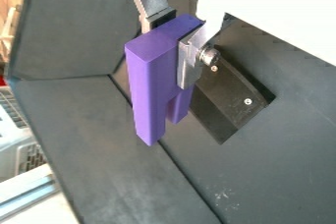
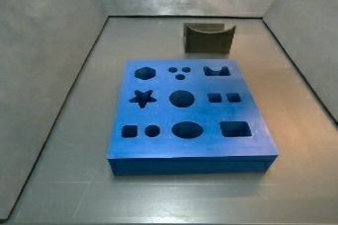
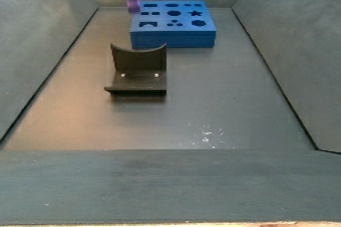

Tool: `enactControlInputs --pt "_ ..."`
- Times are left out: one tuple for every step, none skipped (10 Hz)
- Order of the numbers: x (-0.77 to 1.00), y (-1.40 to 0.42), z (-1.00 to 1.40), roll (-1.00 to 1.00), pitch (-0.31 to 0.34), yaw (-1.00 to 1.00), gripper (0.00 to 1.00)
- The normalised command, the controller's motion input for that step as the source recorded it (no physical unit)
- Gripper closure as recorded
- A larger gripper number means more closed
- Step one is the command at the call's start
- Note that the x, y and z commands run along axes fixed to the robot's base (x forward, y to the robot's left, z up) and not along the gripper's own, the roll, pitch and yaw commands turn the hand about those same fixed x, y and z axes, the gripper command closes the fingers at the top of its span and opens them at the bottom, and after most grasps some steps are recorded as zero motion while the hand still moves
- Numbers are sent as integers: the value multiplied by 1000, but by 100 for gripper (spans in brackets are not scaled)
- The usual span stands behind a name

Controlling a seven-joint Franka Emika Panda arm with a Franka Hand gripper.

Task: Pick up the double-square object. Move up. Place the double-square object on the fixture. Regrasp the double-square object. Move to above the board. Insert the double-square object.
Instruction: Move to above the board.

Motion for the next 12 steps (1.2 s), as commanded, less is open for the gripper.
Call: enactControlInputs --pt "74 -107 1000 11 47 -21 100" --pt "74 -100 1000 16 89 -18 100" --pt "77 -95 998 19 119 -10 100" --pt "77 -74 834 18 143 7 100" --pt "65 -52 614 16 168 31 100" --pt "58 -44 449 9 173 54 100" --pt "48 -37 236 -1 169 84 100" --pt "-720 -1000 142 -1000 -93 -139 100" --pt "-741 -1000 153 -1000 -108 -135 100" --pt "-783 -1000 157 -1000 -119 -135 100" --pt "-834 -1000 129 -1000 -129 -138 100" --pt "-860 -1000 138 -1000 -133 -144 100"
